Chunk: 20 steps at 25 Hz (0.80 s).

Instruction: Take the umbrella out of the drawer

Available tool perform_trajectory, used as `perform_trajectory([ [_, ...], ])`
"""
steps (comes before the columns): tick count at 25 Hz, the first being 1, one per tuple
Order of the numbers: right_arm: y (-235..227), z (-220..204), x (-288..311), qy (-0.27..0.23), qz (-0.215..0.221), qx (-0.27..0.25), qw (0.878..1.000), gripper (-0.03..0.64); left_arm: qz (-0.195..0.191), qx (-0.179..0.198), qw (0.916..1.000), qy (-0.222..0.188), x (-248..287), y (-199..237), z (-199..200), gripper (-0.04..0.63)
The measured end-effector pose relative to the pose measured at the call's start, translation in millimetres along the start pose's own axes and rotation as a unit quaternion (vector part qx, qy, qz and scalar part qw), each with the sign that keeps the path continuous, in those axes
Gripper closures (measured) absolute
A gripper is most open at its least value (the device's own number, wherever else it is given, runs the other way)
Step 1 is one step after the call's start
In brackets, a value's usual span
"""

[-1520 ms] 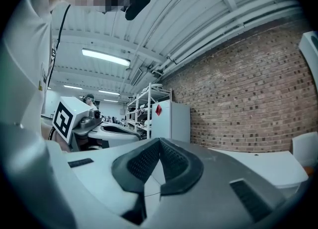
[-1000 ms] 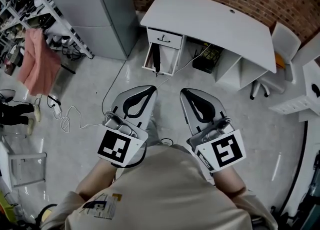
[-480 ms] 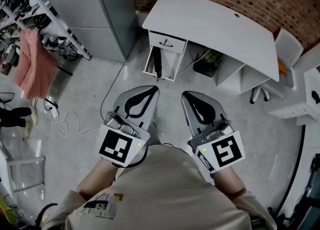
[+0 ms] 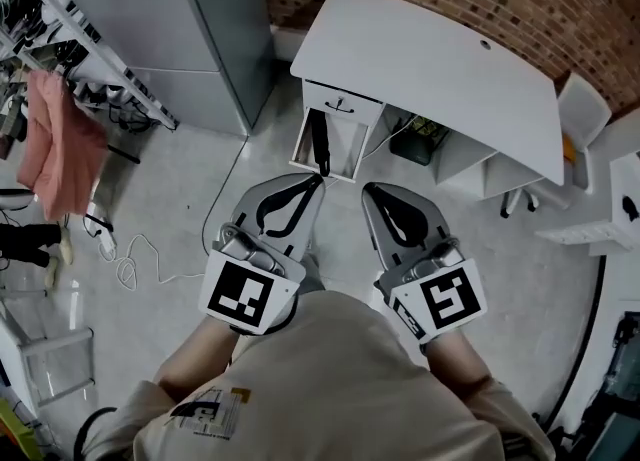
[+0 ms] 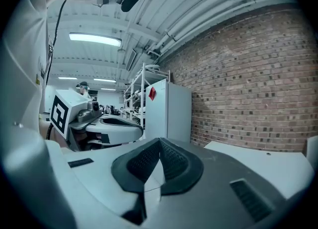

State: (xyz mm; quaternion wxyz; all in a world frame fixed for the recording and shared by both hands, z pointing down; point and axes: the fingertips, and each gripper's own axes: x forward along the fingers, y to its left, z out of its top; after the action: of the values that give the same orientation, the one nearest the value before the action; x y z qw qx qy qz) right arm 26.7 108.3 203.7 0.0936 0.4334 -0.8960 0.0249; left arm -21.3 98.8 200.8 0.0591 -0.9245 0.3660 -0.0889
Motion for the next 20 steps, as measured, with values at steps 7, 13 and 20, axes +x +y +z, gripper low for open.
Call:
perform_trajectory([
  [7,-24.7,20.6,83.8,0.016,-0.006,0.001,1.000,0.609,-0.013,0.008,0.9999,-0.005,32.4,79.6,-3.6,0.588],
  [13,-41.6,39.1,142.3,0.017,-0.015,-0.003,1.000,0.609,-0.022,0.025,0.9994,-0.013,52.8,136.5,-7.7,0.588],
  [20,-52.6,51.8,178.9,0.011,-0.010,-0.008,1.000,0.609,-0.023,0.037,0.9990,-0.010,67.6,168.6,-11.7,0.588],
])
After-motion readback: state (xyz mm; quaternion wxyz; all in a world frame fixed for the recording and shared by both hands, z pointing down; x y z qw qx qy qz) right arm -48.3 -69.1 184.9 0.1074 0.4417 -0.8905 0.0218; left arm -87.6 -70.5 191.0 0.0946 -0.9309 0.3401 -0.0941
